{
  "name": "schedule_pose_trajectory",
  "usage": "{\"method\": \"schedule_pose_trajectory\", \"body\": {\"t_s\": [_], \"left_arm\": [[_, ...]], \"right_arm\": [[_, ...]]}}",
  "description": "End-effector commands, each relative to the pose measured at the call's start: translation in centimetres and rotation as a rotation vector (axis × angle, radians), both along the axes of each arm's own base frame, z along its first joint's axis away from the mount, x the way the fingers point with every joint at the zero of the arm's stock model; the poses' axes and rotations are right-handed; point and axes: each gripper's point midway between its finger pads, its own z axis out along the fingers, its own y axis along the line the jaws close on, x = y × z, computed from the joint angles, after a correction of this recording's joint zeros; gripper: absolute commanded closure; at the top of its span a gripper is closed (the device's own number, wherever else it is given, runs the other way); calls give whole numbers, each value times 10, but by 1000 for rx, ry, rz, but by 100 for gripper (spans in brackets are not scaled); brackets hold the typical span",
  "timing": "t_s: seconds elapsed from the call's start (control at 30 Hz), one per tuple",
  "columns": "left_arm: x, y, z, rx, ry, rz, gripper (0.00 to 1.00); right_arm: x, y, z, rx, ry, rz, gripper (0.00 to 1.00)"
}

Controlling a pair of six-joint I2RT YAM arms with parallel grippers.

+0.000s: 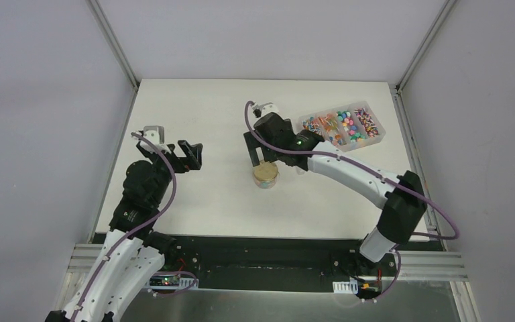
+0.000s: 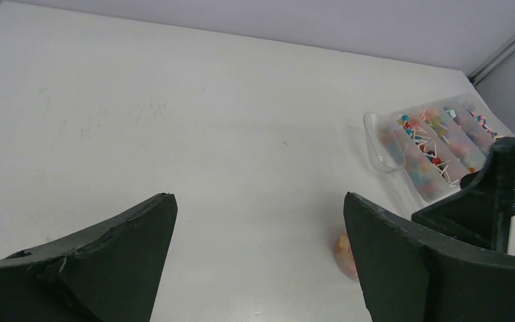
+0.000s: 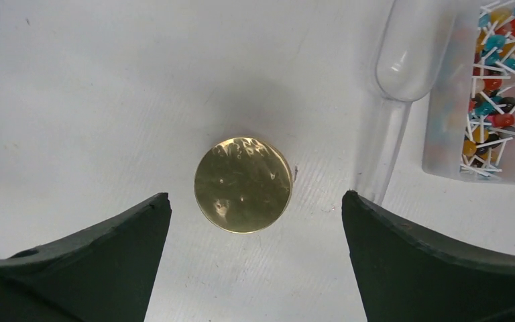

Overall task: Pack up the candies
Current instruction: Close the box lid on the packing bottle, then screw the box lid onto the packing bottle.

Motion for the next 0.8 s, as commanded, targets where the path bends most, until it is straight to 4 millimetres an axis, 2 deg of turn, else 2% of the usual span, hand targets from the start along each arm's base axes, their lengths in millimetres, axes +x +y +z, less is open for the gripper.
{"method": "schedule_pose_trajectory", "body": {"t_s": [0.0, 0.17, 0.3, 0.4, 0.5, 0.6, 0.77], "left_arm": [[7, -11, -3, -113, 48, -11, 1], [11, -55, -18, -166, 163, -213, 6], [20, -81, -43, -225, 296, -300, 14], [27, -96, -57, -270, 351, -346, 19], [33, -112, -63, -311, 373, -411, 24], [39, -123, -75, -335, 417, -444, 30], [43, -139, -96, -349, 482, -491, 34]], "right_arm": [[13, -10, 36, 137, -113, -96, 0], [7, -12, 19, 233, -50, -37, 3], [1, -10, 5, 312, -12, 25, 24], [3, -17, -8, 339, 24, 28, 41], [10, -30, -19, 347, 52, 3, 46], [9, -32, -27, 404, 95, 34, 54], [7, -27, -41, 436, 172, 89, 55]]}}
